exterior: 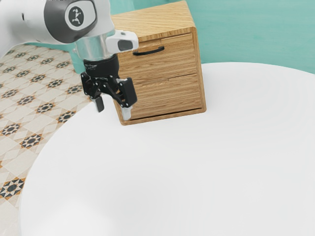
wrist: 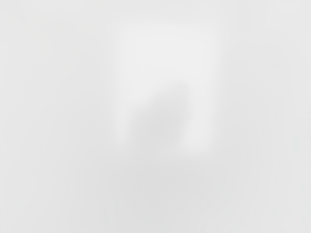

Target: Pull the drawer handle with one arm to open the drawer

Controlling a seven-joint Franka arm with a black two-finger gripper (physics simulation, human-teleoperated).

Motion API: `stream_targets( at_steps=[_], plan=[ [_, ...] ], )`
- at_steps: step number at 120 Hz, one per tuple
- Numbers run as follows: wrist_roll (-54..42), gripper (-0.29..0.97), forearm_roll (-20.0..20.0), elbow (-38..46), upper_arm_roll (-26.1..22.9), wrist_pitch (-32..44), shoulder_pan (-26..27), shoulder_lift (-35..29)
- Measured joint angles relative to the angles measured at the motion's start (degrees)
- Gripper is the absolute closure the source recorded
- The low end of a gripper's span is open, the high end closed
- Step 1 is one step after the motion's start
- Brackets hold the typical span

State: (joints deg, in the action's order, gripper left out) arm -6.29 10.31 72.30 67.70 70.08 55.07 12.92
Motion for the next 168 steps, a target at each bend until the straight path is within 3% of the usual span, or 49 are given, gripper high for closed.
stream_targets(
  at_steps=[16,36,49,67,83,96,105,112,120,126,146,168],
  plan=[
    [-1.7,0.0,0.7,0.1,0.2,8.2,0.0,-0.1],
    [-3.3,0.0,1.7,-0.3,0.7,13.0,0.0,-0.4],
    [-3.8,0.0,1.4,-14.3,1.1,10.5,0.4,-1.0],
    [-2.3,0.0,0.9,-19.7,-0.9,2.0,15.7,-1.0],
    [-1.3,0.0,0.7,-19.7,-6.2,-1.9,18.9,-1.1],
    [-1.3,0.0,-6.1,-17.0,-4.5,-3.5,18.6,-1.9],
    [-2.7,0.0,-9.3,-9.3,2.1,-0.9,18.7,-2.1],
    [-5.4,0.0,-6.6,-6.0,12.8,1.7,18.5,3.2],
    [-11.1,0.0,2.9,-3.6,31.2,3.8,18.3,16.0],
    [-15.4,0.0,8.0,-1.9,38.3,5.0,18.2,22.0],
    [-32.8,0.0,14.4,3.9,34.1,14.5,13.7,25.2],
    [-50.6,0.0,17.8,5.3,32.6,20.6,10.0,24.3]
  ],
)
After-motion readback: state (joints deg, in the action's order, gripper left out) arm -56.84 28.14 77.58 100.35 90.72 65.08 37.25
